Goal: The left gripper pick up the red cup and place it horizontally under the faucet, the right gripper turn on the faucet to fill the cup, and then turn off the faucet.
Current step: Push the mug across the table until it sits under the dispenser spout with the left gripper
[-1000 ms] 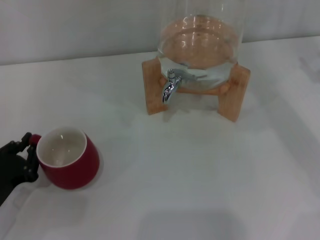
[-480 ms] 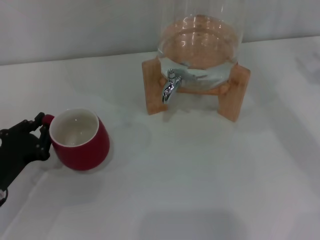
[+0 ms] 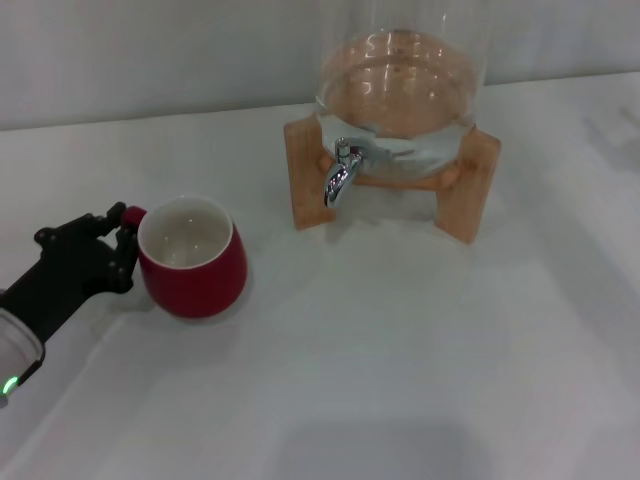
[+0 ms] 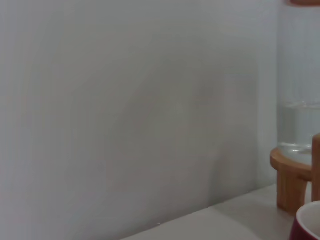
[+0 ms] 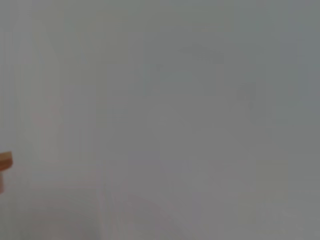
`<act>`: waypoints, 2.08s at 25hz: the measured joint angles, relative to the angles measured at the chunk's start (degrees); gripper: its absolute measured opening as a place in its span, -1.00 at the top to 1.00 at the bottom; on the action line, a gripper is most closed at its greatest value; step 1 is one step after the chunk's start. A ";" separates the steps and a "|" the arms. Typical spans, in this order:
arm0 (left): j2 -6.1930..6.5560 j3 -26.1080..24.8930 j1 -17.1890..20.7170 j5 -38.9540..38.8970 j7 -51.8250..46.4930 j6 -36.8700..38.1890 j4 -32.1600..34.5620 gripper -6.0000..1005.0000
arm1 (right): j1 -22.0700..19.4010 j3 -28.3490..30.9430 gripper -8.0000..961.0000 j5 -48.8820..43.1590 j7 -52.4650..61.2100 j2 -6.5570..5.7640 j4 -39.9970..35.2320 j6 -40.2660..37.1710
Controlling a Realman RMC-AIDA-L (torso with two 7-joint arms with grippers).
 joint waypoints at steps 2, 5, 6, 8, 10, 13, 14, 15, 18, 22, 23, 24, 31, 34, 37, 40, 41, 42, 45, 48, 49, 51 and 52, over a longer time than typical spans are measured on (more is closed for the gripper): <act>-0.02 0.00 -1.07 0.18 0.00 0.60 -0.36 0.67 | -0.03 0.00 -0.32 0.00 0.00 0.00 -0.07 0.12; -0.03 0.00 -2.55 0.62 0.00 1.74 -0.74 0.67 | -0.01 0.00 -0.32 0.00 0.00 0.00 -0.17 0.20; -0.05 0.00 -2.96 0.73 0.00 2.17 -0.87 0.67 | 0.02 0.00 -0.32 0.00 0.00 0.00 -0.22 0.24; -0.08 0.00 -4.00 1.21 0.00 2.91 -1.26 0.67 | 0.16 0.01 -0.32 0.00 -0.10 0.00 -0.40 0.39; -0.08 0.00 -4.88 1.82 0.00 3.31 -1.67 0.67 | 0.24 0.00 -0.32 0.00 -0.30 0.00 -0.47 0.47; -0.08 0.00 -5.97 2.27 0.00 3.41 -2.47 0.67 | 0.34 -0.07 -0.32 0.05 -0.47 0.00 -0.47 0.55; -0.08 0.00 -6.29 2.46 0.00 3.41 -2.67 0.67 | 0.34 -0.08 -0.32 0.07 -0.47 0.00 -0.47 0.60; -0.08 0.00 -6.57 2.82 -0.01 3.42 -2.82 0.67 | 0.34 -0.08 -0.32 0.10 -0.49 0.00 -0.47 0.72; -0.05 0.00 -7.57 4.40 -1.10 3.50 -3.29 0.67 | 0.35 -0.09 -0.32 0.29 -0.57 0.00 -0.47 1.08; 0.08 0.00 -8.75 6.82 -4.33 3.52 -3.28 0.67 | 0.35 -0.09 -0.32 0.60 -0.61 0.00 -0.55 1.41; 0.09 0.00 -8.96 7.47 -5.18 3.53 -3.12 0.67 | 0.35 -0.09 -0.32 0.62 -0.61 0.00 -0.55 1.47; 0.09 0.00 -9.09 7.97 -5.82 3.53 -2.99 0.67 | 0.35 -0.08 -0.32 0.65 -0.62 0.00 -0.56 1.57; 0.10 0.00 -9.03 9.16 -7.02 3.96 -2.82 0.67 | 0.27 0.01 -0.32 0.86 -0.71 0.00 -0.56 1.79; 0.08 0.00 -9.10 9.47 -7.20 5.10 -2.91 0.67 | 0.33 0.02 -0.32 1.04 -0.93 -0.01 -0.59 1.79; 0.06 0.00 -9.20 9.78 -7.23 5.71 -3.18 0.67 | 0.34 0.01 -0.32 1.49 -1.30 0.00 -0.67 1.81; 0.04 0.00 -9.34 10.29 -7.36 6.45 -3.28 0.67 | 0.35 0.01 -0.32 1.59 -1.35 0.00 -0.80 1.85; 0.04 0.00 -9.49 10.39 -7.62 6.51 -3.30 0.67 | 0.34 0.01 -0.32 1.59 -1.36 0.00 -0.81 1.86; 0.03 0.00 -9.72 10.72 -8.29 6.52 -3.31 0.67 | 0.35 0.00 -0.32 1.59 -1.37 -0.01 -0.82 1.87; 0.02 0.00 -10.27 11.87 -9.69 6.95 -3.31 0.67 | 0.35 0.00 -0.32 1.59 -1.40 0.00 -0.82 1.87; -0.03 0.00 -10.72 12.52 -10.17 7.45 -3.35 0.67 | 0.28 0.00 -0.32 1.59 -1.40 0.00 -0.82 1.87; -0.04 0.00 -10.82 12.57 -10.24 7.47 -3.36 0.67 | 0.24 0.00 -0.32 1.59 -1.40 0.00 -0.82 1.87; -0.05 0.00 -11.00 12.84 -10.76 7.49 -3.40 0.67 | 0.18 0.00 -0.32 1.59 -1.40 0.00 -0.82 1.87; -0.06 0.00 -11.06 13.10 -11.12 7.49 -3.43 0.67 | 0.17 0.00 -0.32 1.61 -1.40 0.00 -0.82 1.87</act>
